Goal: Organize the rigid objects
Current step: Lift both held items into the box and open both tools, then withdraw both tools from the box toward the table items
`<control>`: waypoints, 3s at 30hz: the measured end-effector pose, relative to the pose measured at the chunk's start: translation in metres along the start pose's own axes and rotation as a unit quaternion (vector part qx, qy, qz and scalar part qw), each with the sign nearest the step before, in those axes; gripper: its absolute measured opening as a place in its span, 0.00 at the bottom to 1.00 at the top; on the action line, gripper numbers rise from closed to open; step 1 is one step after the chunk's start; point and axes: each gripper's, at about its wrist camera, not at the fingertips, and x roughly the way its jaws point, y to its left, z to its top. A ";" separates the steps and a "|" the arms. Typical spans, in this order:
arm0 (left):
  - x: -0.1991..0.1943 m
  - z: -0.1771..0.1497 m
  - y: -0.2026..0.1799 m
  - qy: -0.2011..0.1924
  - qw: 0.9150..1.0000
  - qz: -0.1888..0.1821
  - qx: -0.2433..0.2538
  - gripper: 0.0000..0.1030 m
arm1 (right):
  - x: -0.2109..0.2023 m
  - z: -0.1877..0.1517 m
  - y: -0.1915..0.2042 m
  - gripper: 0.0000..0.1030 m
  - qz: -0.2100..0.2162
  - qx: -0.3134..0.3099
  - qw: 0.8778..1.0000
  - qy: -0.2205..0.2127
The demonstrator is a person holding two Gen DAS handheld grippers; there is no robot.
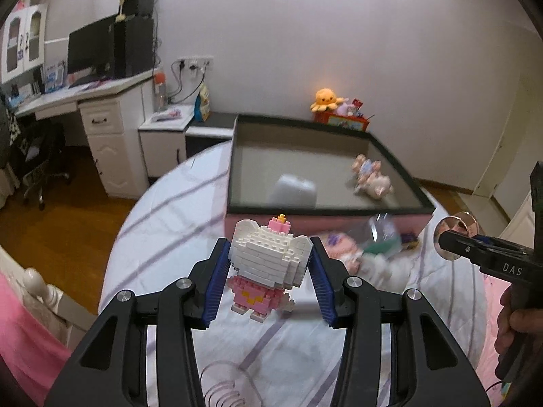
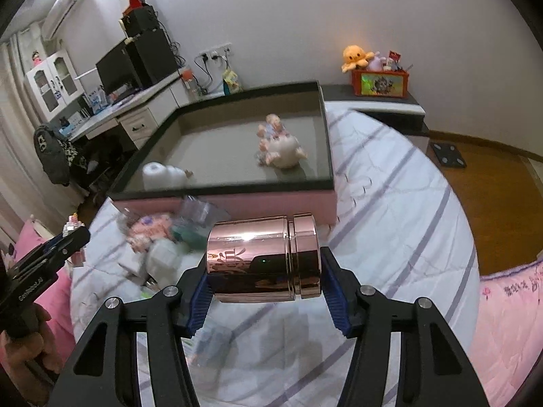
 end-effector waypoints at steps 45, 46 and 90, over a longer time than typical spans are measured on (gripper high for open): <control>0.022 0.077 -0.002 -0.057 0.998 0.015 -0.014 1.00 | 0.034 0.087 0.019 0.84 -0.030 0.004 0.999 -0.037; 0.014 0.074 -0.002 -0.059 0.998 0.016 -0.015 1.00 | 0.026 0.084 0.020 0.84 -0.029 0.006 0.999 -0.041; -0.133 -0.035 -0.040 -0.074 0.996 0.049 -0.020 1.00 | -0.130 -0.048 0.041 0.84 -0.018 0.005 0.995 -0.101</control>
